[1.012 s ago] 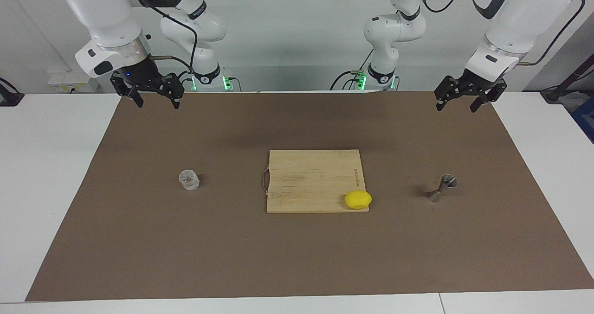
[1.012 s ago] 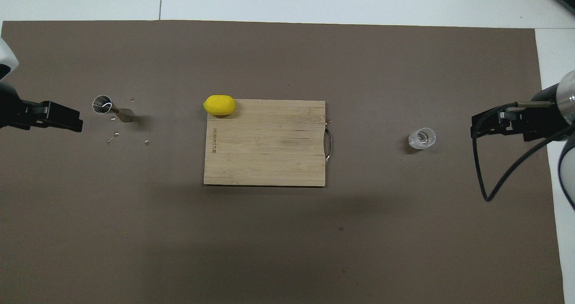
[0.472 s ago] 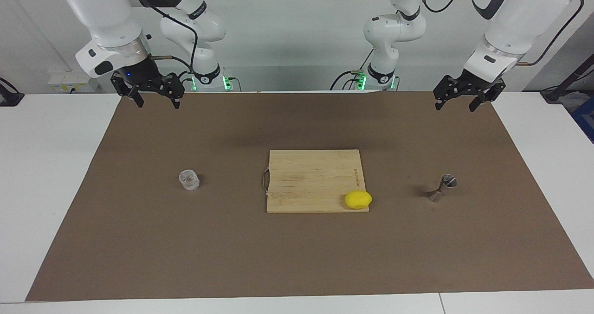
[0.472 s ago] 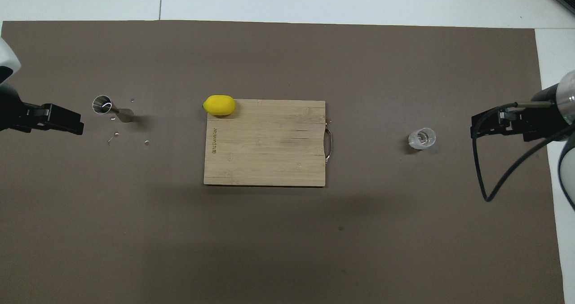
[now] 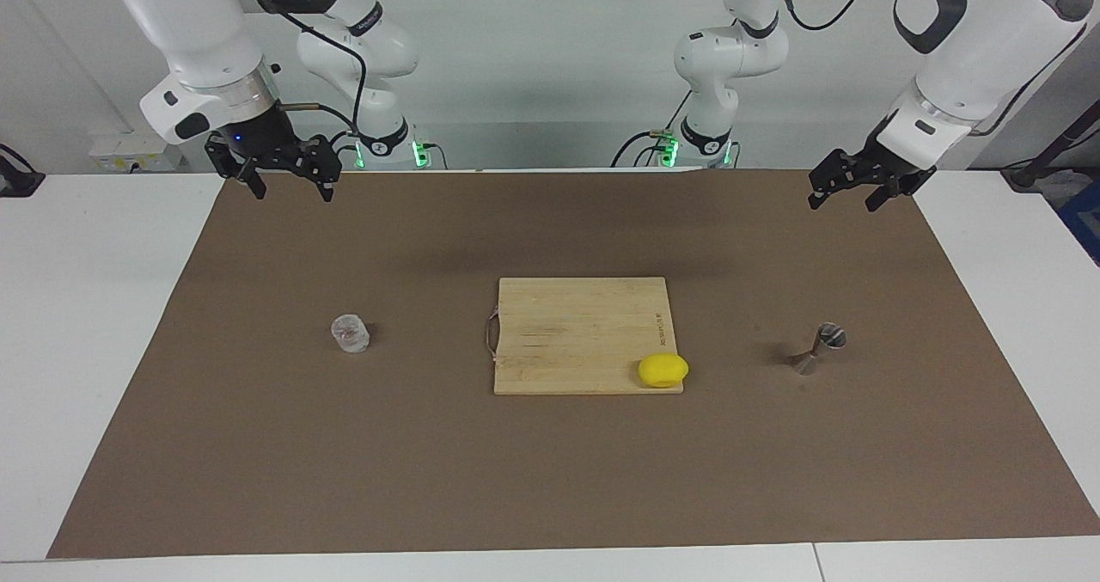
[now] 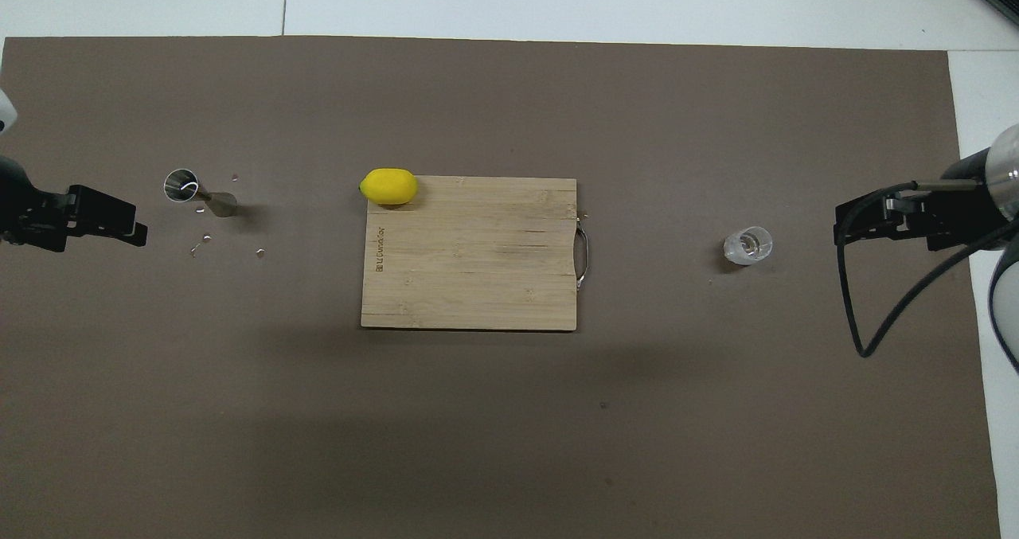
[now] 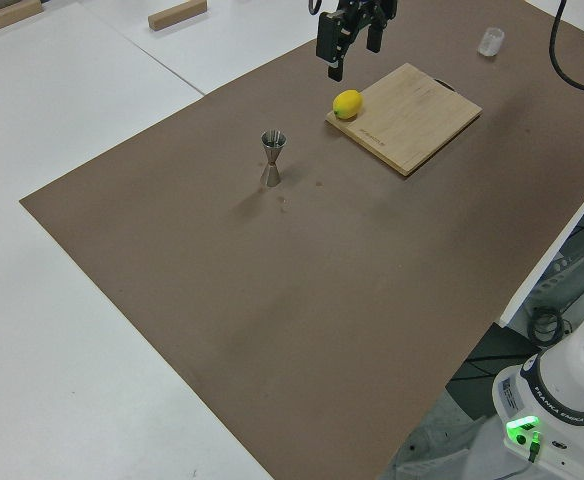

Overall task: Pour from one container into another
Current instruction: 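Open the left gripper and move it toward the small metal cup, then close the left gripper around the small metal cup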

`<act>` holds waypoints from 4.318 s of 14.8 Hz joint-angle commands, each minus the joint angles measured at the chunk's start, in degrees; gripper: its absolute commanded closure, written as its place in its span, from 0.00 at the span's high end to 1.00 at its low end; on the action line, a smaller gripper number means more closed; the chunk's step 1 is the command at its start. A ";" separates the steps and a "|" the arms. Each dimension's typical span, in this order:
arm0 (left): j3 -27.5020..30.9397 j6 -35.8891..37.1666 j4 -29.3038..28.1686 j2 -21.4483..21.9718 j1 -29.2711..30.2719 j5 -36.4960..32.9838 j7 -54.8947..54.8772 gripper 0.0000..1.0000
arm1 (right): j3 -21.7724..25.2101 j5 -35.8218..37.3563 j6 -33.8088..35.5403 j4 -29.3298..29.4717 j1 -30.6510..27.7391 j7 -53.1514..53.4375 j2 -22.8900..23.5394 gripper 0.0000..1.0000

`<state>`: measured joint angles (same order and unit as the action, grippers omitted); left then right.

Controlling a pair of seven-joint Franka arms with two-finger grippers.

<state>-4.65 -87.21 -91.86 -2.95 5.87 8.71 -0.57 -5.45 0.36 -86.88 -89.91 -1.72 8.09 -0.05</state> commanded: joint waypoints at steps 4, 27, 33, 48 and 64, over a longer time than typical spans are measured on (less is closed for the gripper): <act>5.61 0.11 0.28 -6.53 0.81 12.53 22.23 1.00 | -0.09 -1.07 0.66 -0.26 -0.39 -1.41 -0.39 1.00; 12.13 -24.15 -17.21 -16.91 9.42 62.13 68.51 1.00 | -0.09 -1.07 0.66 -0.26 -0.39 -1.41 -0.39 1.00; 11.77 -21.34 -20.19 -15.51 8.89 61.95 58.69 1.00 | -0.09 -1.07 0.66 -0.26 -0.39 -1.41 -0.39 1.00; 11.24 -22.31 -21.17 -15.33 6.34 63.97 55.85 0.95 | -0.09 -1.07 0.66 -0.26 -0.39 -1.41 -0.39 1.00; 11.60 -21.78 -20.74 -15.24 6.43 63.80 56.38 0.00 | -0.09 -1.07 0.66 -0.26 -0.39 -1.41 -0.39 1.00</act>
<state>6.29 -109.09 -110.87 -20.05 12.82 71.32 56.39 -5.45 0.36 -86.88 -89.91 -1.72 8.09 -0.05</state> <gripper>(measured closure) 0.498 0.000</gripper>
